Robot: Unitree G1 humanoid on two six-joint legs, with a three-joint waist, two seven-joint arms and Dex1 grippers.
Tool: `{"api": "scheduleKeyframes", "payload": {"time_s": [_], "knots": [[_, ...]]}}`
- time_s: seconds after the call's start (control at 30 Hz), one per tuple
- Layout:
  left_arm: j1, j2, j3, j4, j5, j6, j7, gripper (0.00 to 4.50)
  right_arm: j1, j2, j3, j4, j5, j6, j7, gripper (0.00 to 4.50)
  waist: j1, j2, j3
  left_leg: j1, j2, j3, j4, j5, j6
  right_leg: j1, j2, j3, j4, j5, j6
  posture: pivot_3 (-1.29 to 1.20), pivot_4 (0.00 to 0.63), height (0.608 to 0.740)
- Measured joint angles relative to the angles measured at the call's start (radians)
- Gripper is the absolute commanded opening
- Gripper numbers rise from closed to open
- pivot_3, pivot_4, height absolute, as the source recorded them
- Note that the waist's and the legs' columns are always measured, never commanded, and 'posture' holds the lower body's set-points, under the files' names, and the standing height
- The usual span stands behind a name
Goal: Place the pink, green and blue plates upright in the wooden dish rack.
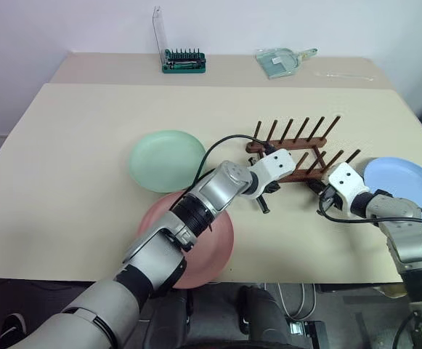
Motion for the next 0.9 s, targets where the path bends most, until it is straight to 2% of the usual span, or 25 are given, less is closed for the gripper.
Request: {"api": "scheduleKeyframes", "payload": {"time_s": [0.37, 0.9], "knots": [[-0.059, 0.008, 0.098, 0.159, 0.053, -0.11, 0.051, 0.0, -0.088, 0.039, 0.034, 0.12, -0.041, -0.101, -0.009, 0.06, 0.0, 0.0, 0.0, 0.0, 0.0, 0.0, 0.0, 0.0, 0.0, 0.0, 0.0, 0.0, 0.0, 0.0, 0.0, 0.0, 0.15, 0.724], [-0.038, -0.003, 0.109, 0.113, 0.084, -0.096, 0.004, 0.0, -0.137, 0.042, 0.037, 0.245, -0.101, -0.221, -0.053, 0.06, -0.001, 0.0, 0.0, 0.0, 0.0, 0.0, -0.001, 0.0, 0.0, 0.0, 0.0, 0.0, 0.0, 0.0, 0.0, 0.0, 0.15, 0.724]]}}
